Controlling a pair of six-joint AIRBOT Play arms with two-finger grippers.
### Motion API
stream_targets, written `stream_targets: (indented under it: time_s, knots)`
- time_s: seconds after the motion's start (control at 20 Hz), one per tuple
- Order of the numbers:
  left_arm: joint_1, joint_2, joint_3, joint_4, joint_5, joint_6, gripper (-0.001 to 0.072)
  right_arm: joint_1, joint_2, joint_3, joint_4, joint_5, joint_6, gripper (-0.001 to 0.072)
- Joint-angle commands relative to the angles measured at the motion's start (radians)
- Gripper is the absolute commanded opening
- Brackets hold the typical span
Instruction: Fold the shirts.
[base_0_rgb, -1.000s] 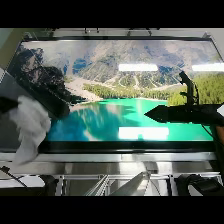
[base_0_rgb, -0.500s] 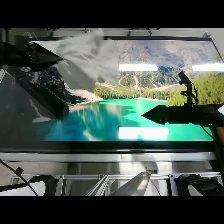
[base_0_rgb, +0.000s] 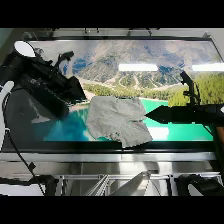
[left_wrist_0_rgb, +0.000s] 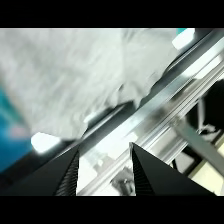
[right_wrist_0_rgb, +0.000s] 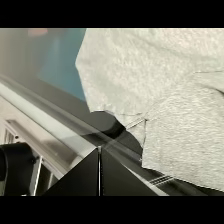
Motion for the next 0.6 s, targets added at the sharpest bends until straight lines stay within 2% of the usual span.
stream_targets:
  time_s: [0.0,0.15,0.25,0.3,0.35,0.4,0.55]
  knots:
    - [0.010,0.021,-0.142,0.122,-0.042,-0.009,0.0332,-0.027,-0.006,0.000,-0.091,0.001,0.001,0.0016]
    - [0.081,0.151,-0.428,0.126,0.051,0.064,0.0332,-0.027,-0.035,-0.002,-0.284,0.000,0.122,0.0016]
    - [0.126,0.239,-0.597,0.082,0.201,0.064,0.0332,-0.027,-0.073,-0.002,-0.319,-0.056,0.148,0.0016]
    - [0.136,0.276,-0.673,0.040,0.287,0.064,0.0333,-0.027,-0.107,-0.002,-0.320,-0.098,0.143,0.0047]
    - [0.135,0.308,-0.750,-0.001,0.374,0.073,0.0413,-0.027,-0.147,0.000,-0.319,-0.133,0.134,0.0369]
    - [0.124,0.328,-0.812,-0.052,0.443,0.075,0.0719,-0.029,-0.200,0.007,-0.319,-0.153,0.101,0.0670]
    - [0.068,0.323,-0.888,-0.164,0.553,0.079,0.0699,-0.029,-0.377,0.063,-0.315,-0.153,0.046,0.0659]
